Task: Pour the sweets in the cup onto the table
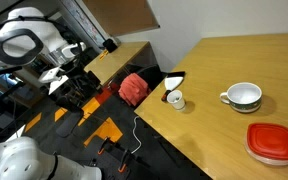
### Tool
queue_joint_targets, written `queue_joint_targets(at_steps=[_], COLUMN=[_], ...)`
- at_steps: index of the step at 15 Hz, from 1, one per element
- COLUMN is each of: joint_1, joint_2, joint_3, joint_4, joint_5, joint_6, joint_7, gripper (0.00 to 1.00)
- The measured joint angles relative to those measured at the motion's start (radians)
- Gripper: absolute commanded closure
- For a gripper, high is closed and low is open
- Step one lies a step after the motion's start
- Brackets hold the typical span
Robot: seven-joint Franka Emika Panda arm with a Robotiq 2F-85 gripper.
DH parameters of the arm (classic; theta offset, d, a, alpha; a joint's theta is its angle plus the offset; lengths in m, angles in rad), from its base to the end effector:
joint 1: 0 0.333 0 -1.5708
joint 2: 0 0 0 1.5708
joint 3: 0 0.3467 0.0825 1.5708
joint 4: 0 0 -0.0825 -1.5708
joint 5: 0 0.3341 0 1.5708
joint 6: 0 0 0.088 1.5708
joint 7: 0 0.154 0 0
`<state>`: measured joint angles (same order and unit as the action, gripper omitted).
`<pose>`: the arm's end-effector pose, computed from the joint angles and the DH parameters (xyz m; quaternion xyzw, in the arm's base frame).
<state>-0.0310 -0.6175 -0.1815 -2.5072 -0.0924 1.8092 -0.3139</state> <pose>0.2769 -0.0773 0.4727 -0.9956 -0.0822 0.0401 0.0183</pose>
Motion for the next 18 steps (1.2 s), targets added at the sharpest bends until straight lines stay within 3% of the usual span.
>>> queue_joint_targets(at_steps=[8, 13, 18], joint_1=[-0.003, -0.044, -0.084], joint_2=[0.003, 0.09, 0.267], joint_3=[0.0, -0.012, -0.09], joint_4=[-0.001, -0.002, 0.021], joint_5=[-0.001, -0.062, -0.081], joint_6=[0.039, 0.313, 0.518], joint_7=[0.005, 0.006, -0.057], gripper=[0.0, 0.0, 0.0])
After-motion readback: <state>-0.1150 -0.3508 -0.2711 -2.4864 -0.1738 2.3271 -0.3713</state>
